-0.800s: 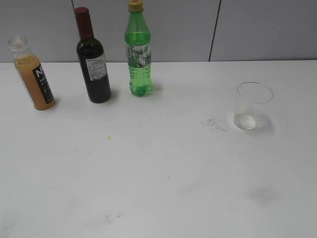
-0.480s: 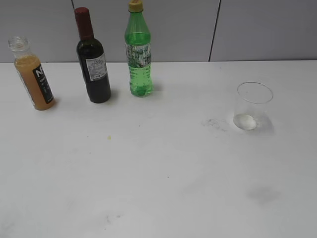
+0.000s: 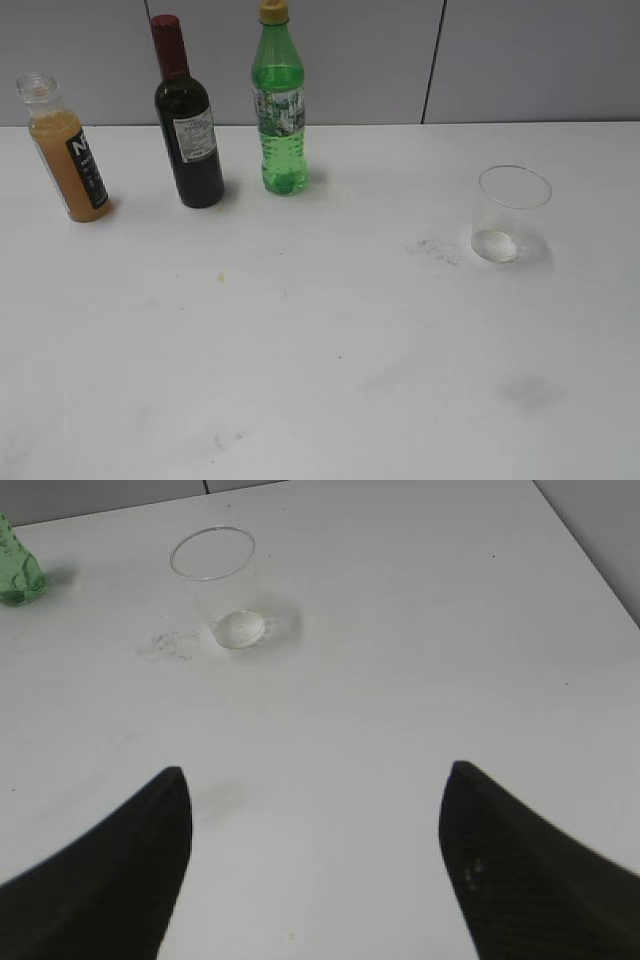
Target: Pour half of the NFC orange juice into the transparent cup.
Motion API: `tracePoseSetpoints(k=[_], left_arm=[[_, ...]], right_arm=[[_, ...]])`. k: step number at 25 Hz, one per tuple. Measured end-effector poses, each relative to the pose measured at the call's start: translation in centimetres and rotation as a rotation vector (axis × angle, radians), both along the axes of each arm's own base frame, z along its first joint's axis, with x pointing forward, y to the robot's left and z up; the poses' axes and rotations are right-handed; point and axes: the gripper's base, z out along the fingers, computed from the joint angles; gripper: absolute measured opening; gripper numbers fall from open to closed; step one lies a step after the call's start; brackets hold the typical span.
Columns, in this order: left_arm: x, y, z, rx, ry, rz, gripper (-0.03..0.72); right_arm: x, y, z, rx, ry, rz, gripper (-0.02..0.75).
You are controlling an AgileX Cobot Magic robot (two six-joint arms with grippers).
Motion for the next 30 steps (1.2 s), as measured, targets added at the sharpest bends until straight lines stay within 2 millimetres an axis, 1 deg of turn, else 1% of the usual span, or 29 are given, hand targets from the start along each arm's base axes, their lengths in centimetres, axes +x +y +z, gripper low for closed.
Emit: tracePoseSetpoints(k=[15,17,24,28,30], left_arm=[[0.0,0.0,0.0,0.0,0.0,0.0,0.584],[0.0,0.0,0.0,0.0,0.0,0.0,0.584],[0.0,0.0,0.0,0.0,0.0,0.0,0.584],[0.0,0.0,0.0,0.0,0.0,0.0,0.584],[0.0,0.0,0.0,0.0,0.0,0.0,0.584]], right_arm=[[0.0,0.0,0.2,0.001,-0.014,-0.001,0.592],[0.0,0.0,0.7,0.004,-0.055,0.0,0.592],[0.6,-0.1,3.3,0.007,-0.33,-0.014,0.592],[1.9,-0.2,4.1,0.003,-0.387,-0.02,0.592],[2.9,-0.4,4.5,0.0,-0.395,-0.025,0.592]])
